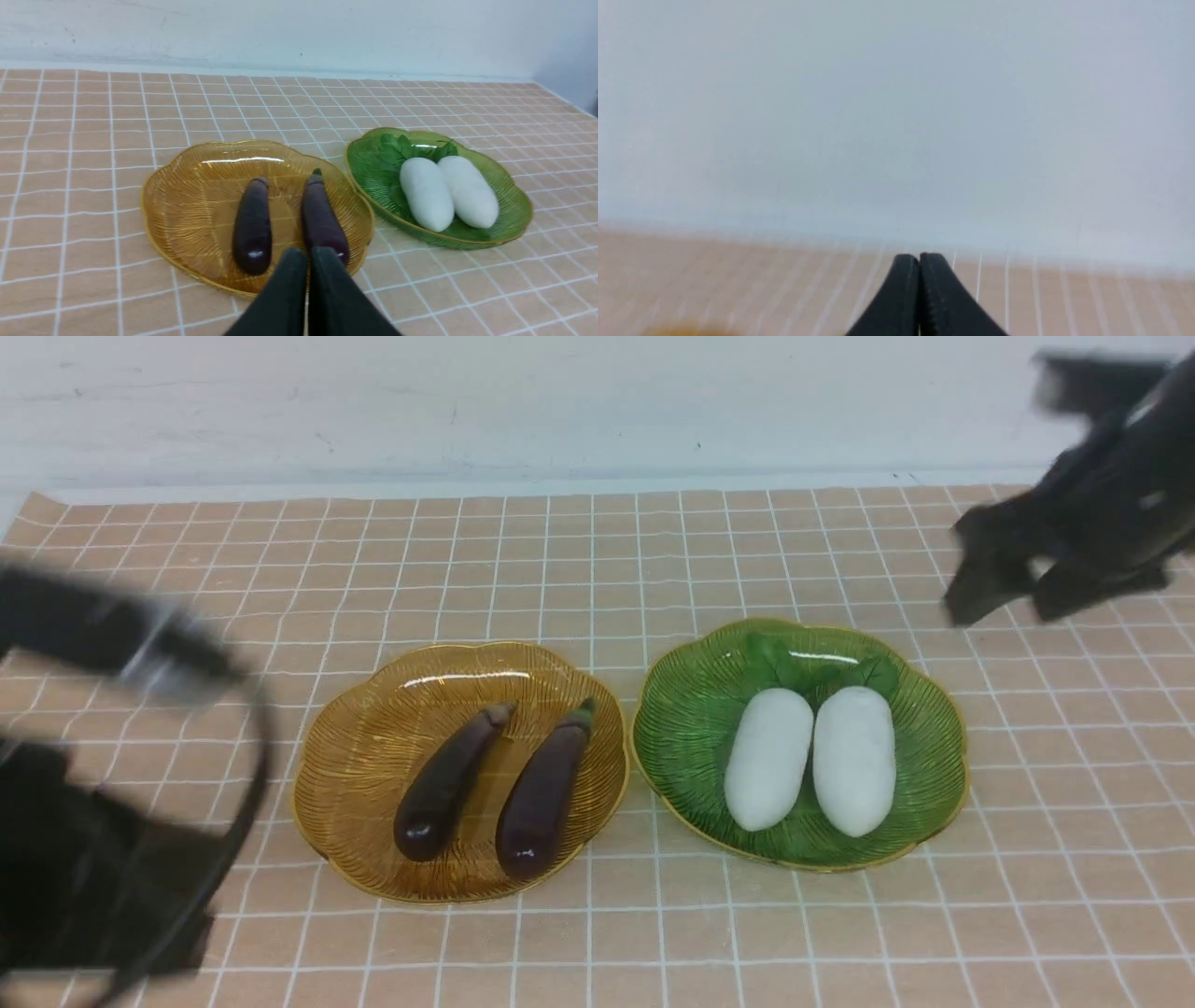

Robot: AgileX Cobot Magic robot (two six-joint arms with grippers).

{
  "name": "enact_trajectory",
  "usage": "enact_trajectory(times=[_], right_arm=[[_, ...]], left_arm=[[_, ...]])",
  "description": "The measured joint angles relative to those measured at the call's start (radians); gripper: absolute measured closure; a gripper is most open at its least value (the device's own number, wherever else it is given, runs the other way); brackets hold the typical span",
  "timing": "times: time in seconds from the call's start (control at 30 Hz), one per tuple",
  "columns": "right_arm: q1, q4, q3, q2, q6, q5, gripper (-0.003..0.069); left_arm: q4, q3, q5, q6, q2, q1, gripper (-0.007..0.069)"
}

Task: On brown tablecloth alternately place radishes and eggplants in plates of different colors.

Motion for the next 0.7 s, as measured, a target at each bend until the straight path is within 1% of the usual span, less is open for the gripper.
enact_trajectory(times=[0.07, 0.2, 0.33, 0.43, 0.7], right_arm=[[-0.001, 0.0, 0.172, -0.183, -0.003, -0.158, 0.0674], [-0.002, -0.015, 0.307, -0.328, -0.018, -0.253, 0.0674], [-0.003, -0.027, 0.379, -0.34, -0.026, -0.287, 0.0674], [-0.005, -0.037, 0.393, -0.34, -0.027, -0.292, 0.0674], [-0.005, -0.046, 0.394, -0.34, -0.03, -0.302, 0.0674]], left_arm=[[0.017, 0.001, -0.005, 0.0, 0.008, 0.0, 0.0628], [0.025, 0.003, -0.03, -0.001, 0.023, 0.0, 0.0628], [0.027, 0.004, -0.083, -0.001, 0.04, 0.0, 0.0628], [0.028, 0.004, -0.112, -0.001, 0.047, 0.0, 0.0628], [0.025, 0.004, -0.116, 0.0, 0.05, 0.0, 0.0628]])
